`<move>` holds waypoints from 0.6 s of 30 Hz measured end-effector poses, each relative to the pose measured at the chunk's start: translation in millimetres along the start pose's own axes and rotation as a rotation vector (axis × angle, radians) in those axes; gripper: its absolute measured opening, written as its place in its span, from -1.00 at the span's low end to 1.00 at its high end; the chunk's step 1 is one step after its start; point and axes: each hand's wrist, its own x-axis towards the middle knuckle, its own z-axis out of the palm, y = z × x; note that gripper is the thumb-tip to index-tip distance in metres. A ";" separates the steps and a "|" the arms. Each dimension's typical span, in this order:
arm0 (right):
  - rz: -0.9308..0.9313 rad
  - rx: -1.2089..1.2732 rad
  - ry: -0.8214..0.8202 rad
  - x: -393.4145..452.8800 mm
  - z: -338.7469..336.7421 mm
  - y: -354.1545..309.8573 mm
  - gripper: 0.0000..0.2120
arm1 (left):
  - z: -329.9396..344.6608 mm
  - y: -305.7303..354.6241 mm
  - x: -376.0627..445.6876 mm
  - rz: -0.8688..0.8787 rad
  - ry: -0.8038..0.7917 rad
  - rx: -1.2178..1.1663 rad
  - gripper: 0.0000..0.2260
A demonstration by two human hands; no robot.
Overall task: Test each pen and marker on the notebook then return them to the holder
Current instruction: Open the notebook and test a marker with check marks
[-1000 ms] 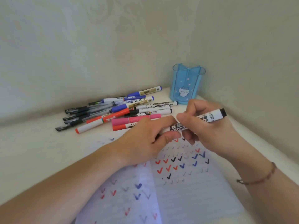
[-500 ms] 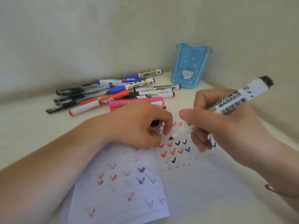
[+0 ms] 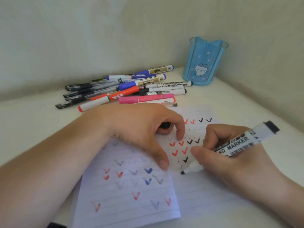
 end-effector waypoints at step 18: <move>0.030 0.248 0.091 6.5 -5.1 0.9 -0.64 | 7.3 0.5 -1.0 0.052 0.162 0.022 -0.60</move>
